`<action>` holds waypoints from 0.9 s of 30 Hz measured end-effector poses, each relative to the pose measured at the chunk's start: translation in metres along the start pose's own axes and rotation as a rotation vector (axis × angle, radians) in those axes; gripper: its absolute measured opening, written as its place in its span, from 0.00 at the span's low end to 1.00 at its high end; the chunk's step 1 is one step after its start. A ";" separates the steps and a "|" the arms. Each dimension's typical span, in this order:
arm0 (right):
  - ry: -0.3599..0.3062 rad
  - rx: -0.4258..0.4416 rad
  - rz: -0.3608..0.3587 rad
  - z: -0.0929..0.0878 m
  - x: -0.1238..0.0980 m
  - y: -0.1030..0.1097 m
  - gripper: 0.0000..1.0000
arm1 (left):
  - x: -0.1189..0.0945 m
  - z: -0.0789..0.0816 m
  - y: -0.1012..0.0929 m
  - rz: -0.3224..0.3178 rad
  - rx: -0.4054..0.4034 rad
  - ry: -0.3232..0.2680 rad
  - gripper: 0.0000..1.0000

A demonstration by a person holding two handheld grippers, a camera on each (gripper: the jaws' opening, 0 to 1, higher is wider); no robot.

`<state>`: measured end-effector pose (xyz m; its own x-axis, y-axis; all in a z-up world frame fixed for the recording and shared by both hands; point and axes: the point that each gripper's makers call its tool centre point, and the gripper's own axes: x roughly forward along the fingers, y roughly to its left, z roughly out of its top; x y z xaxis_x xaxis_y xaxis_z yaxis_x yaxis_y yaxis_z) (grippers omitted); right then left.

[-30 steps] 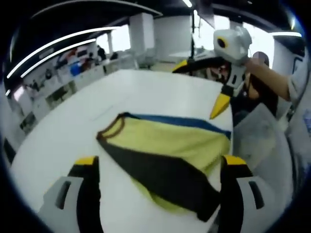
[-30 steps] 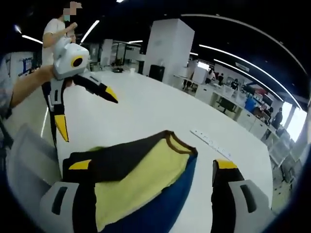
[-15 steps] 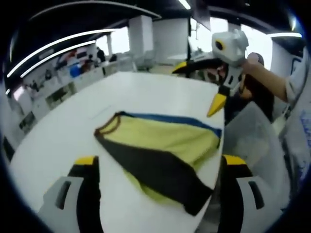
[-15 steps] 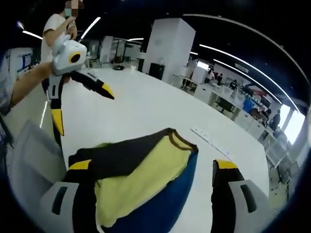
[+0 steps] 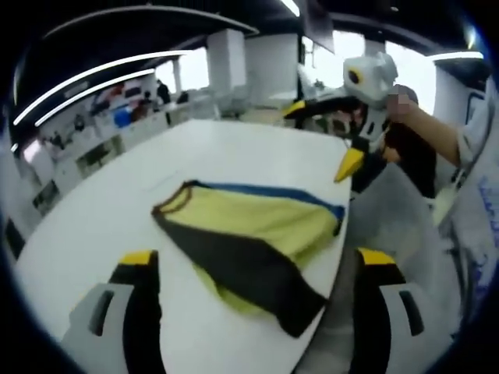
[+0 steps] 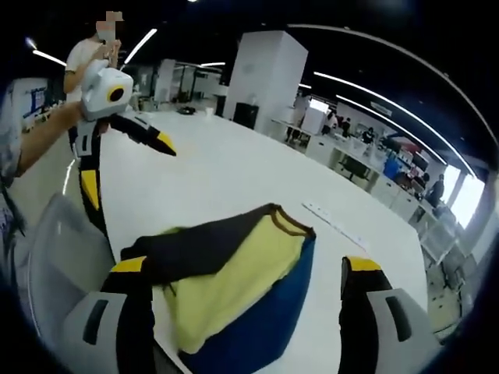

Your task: Fold the garment on the visible template until the final outline fits inside the template.

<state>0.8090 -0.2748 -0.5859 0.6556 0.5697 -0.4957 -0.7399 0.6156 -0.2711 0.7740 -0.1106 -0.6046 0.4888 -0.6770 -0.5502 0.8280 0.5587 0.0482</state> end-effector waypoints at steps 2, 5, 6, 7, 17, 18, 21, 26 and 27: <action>0.000 0.004 -0.007 -0.002 -0.005 0.002 1.00 | -0.004 -0.002 -0.002 0.003 -0.002 -0.002 1.00; 0.004 0.010 -0.020 -0.006 -0.014 0.007 1.00 | -0.012 -0.007 -0.006 0.006 -0.015 -0.011 1.00; 0.003 0.011 -0.023 -0.006 -0.016 0.010 1.00 | -0.014 -0.008 -0.008 0.006 -0.014 -0.010 1.00; 0.005 0.015 -0.027 -0.008 -0.019 0.012 1.00 | -0.016 -0.010 -0.010 0.008 -0.011 -0.007 1.00; 0.009 0.078 -0.043 -0.020 -0.031 0.018 1.00 | -0.036 -0.017 -0.026 0.019 -0.024 -0.006 1.00; 0.008 0.077 -0.046 -0.020 -0.032 0.018 1.00 | -0.037 -0.018 -0.026 0.024 -0.025 -0.007 1.00; -0.001 0.100 -0.033 -0.023 -0.033 0.020 1.00 | -0.038 -0.019 -0.025 0.034 -0.038 -0.008 1.00; 0.026 0.110 -0.021 -0.039 -0.031 0.022 1.00 | -0.036 -0.026 -0.023 0.053 -0.053 0.006 1.00; 0.028 0.110 -0.019 -0.040 -0.031 0.022 1.00 | -0.035 -0.026 -0.023 0.057 -0.061 0.007 1.00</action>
<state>0.7661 -0.3004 -0.6094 0.6635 0.5432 -0.5145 -0.7055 0.6831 -0.1887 0.7308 -0.0870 -0.6080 0.5326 -0.6400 -0.5538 0.7806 0.6243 0.0292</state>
